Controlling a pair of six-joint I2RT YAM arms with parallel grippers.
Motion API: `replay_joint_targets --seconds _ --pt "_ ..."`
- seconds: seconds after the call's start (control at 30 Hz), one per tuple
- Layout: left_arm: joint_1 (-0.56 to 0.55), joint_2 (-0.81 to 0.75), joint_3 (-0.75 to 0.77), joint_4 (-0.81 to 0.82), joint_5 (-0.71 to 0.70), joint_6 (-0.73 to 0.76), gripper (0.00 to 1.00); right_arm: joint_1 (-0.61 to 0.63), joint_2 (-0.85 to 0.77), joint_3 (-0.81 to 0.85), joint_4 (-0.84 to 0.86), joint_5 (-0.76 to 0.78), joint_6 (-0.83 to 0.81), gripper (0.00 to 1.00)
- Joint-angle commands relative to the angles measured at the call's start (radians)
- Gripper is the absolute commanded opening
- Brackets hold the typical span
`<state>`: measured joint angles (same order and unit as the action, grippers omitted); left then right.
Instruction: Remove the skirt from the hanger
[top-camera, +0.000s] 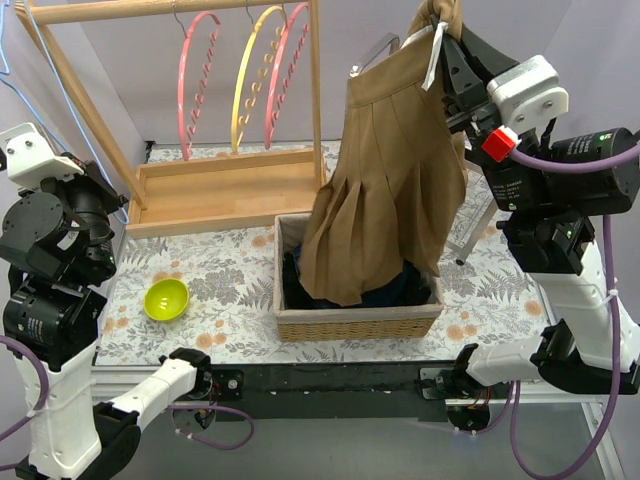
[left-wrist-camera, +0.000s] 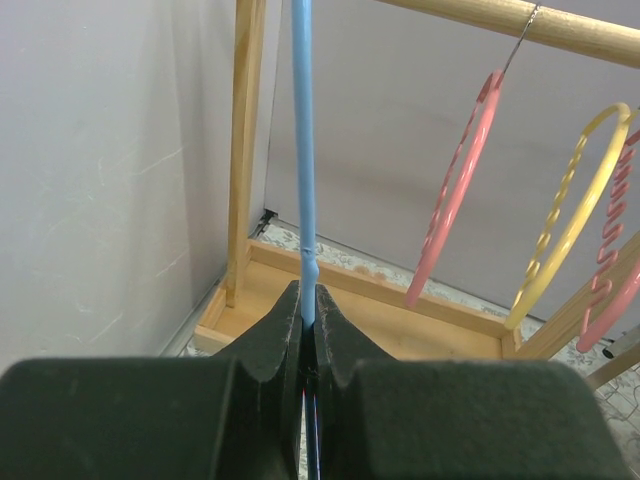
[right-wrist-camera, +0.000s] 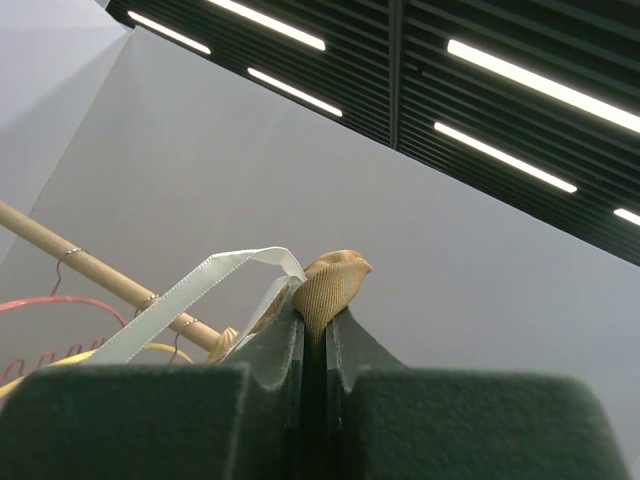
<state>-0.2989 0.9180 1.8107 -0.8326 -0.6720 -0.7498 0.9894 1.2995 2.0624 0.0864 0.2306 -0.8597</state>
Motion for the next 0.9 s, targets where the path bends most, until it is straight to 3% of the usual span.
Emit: replay_joint_targets --seconds 0.0,0.1,0.23,0.43,0.53,0.67,0.7,0.8,0.87 --pt "-0.003 0.015 0.001 0.000 0.005 -0.002 0.00 0.000 -0.023 -0.063 0.095 -0.007 0.030 0.01" --pt "-0.003 0.005 -0.013 0.026 -0.005 0.006 0.00 0.000 -0.064 -0.212 0.101 -0.008 0.152 0.01" --pt "-0.005 0.010 -0.043 0.058 -0.008 0.018 0.00 0.000 -0.157 -0.537 0.209 -0.085 0.316 0.01" --pt "-0.003 0.025 -0.053 0.087 -0.015 0.036 0.00 0.000 -0.076 -0.542 0.141 -0.100 0.431 0.01" --pt "-0.005 0.036 -0.048 0.104 -0.023 0.050 0.00 0.000 -0.130 -0.628 0.078 -0.054 0.632 0.01" --pt "-0.005 0.062 -0.034 0.095 -0.015 0.052 0.00 0.006 -0.330 -1.023 0.030 0.087 1.015 0.01" --pt "-0.003 0.067 -0.028 0.090 -0.014 0.049 0.00 0.006 -0.370 -1.191 0.024 0.102 1.136 0.01" --pt "-0.003 0.081 -0.024 0.073 -0.003 0.038 0.00 0.008 -0.460 -1.359 -0.055 0.183 1.292 0.01" --pt "-0.003 0.076 -0.025 0.067 0.000 0.026 0.00 0.008 -0.451 -1.449 -0.085 0.152 1.326 0.01"
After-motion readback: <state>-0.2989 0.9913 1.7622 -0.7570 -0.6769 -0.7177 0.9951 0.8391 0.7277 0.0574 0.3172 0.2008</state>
